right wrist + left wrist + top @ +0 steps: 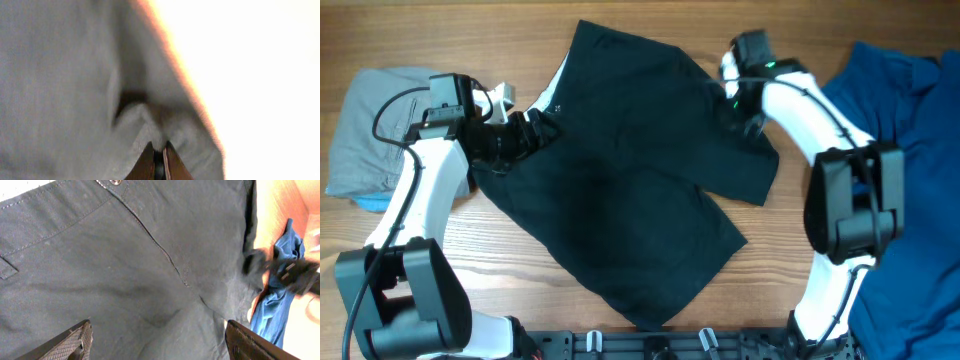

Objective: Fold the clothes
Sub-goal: 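Pull the shorts apart with both grippers to flatten them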

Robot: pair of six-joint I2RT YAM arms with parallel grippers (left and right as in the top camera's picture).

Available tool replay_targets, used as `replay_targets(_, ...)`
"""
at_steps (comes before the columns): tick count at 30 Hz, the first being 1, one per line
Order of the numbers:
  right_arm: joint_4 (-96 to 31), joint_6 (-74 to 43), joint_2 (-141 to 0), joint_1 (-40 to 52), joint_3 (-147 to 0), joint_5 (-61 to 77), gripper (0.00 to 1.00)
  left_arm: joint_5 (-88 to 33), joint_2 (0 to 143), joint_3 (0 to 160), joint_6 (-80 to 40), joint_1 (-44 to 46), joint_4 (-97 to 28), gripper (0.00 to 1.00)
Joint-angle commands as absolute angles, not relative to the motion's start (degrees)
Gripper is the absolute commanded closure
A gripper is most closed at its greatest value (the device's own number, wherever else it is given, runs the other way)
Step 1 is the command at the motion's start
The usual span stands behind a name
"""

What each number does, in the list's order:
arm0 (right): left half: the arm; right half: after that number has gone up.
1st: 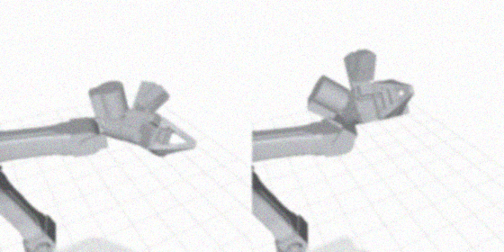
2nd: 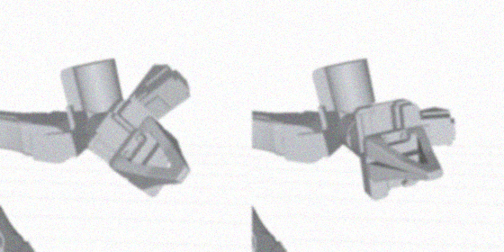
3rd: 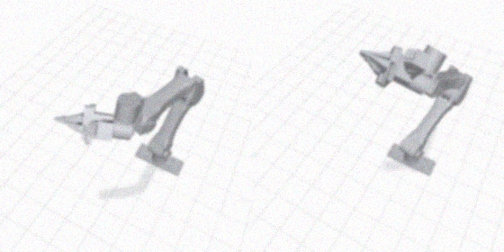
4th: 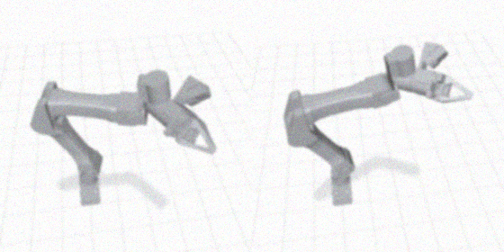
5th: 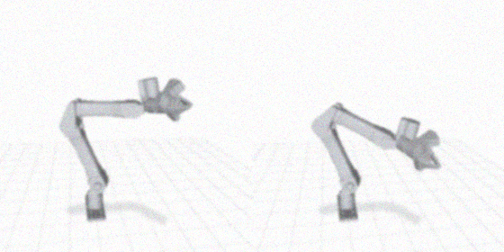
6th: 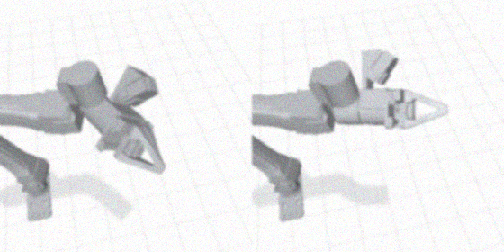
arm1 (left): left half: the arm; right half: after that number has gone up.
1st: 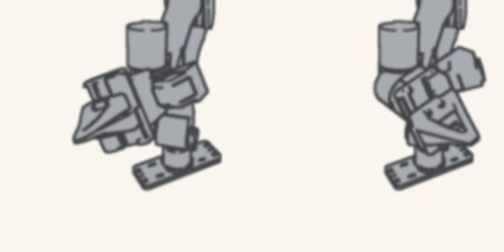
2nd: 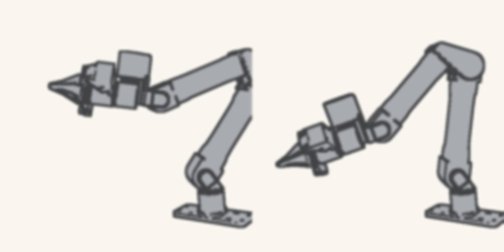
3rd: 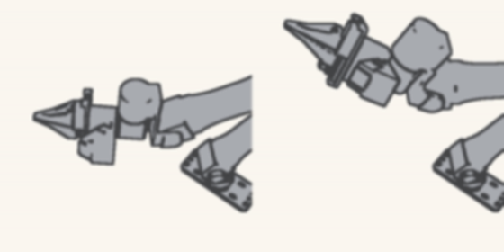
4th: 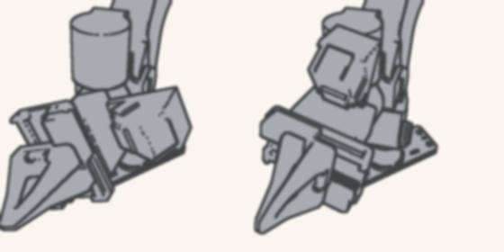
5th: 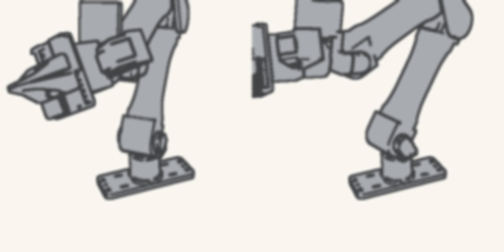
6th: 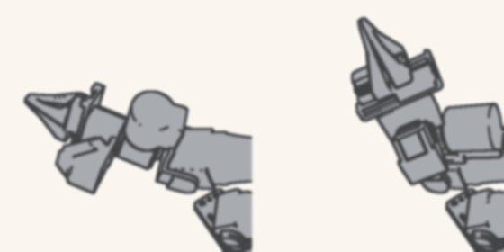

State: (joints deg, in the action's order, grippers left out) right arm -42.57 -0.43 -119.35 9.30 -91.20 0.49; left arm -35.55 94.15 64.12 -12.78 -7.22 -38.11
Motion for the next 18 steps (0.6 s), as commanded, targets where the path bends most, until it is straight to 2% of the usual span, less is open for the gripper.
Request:
replay_targets(1,-29.9,-5.0,-117.6,1.6,-95.9,-3.2,0.67,-36.6,93.4,64.1,-12.4,-7.1,-37.9,0.16)
replay_targets(2,-24.1,-7.1,-117.9,-1.5,-95.8,-3.2,0.36,-36.6,93.4,64.1,-12.4,-7.1,-38.0,0.16)
replay_targets(3,-21.8,-10.2,-117.9,-3.6,-95.8,-2.9,0.34,-36.6,93.4,64.1,-12.4,-7.1,-38.0,0.16)
replay_targets(4,-21.8,-11.6,-117.8,-5.4,-95.8,-1.3,0.23,-36.6,93.4,64.1,-12.4,-7.1,-38.0,0.16)
replay_targets(6,-26.8,-11.6,-117.5,-7.4,-95.8,3.1,0.23,-36.6,93.4,64.1,-12.4,-7.1,-38.0,0.15)
replay_targets(9,-43.5,-7.7,-116.0,-7.4,-95.8,17.8,0.41,-36.6,93.4,64.1,-12.4,-7.1,-37.9,0.17)
replay_targets(10,-49.8,-8.0,-116.1,-6.2,-95.5,19.9,0.52,-36.6,93.4,64.1,-12.4,-7.1,-37.9,0.23)
replay_targets(11,-51.3,-9.0,-116.1,-5.3,-94.4,19.2,0.57,-36.6,93.4,64.1,-12.4,-7.1,-37.9,0.28)
replay_targets(12,-51.4,-11.0,-116.1,-4.1,-92.9,19.1,0.74,-36.6,93.4,64.1,-12.4,-7.1,-37.7,0.48)
replay_targets(14,-50.5,-11.1,-116.3,-2.8,-91.5,19.2,0.78,-36.6,93.4,64.1,-12.4,-6.6,-36.1,0.87)
replay_targets(15,-50.4,-11.2,-116.2,-2.6,-91.5,19.9,0.83,-34.9,93.6,64.1,-12.0,-5.0,-32.9,0.96)
replay_targets(18,-51.1,-10.0,-115.2,-2.6,-91.6,25.5,0.82,-24.0,95.8,64.1,-4.7,0.9,-24.1,0.96)
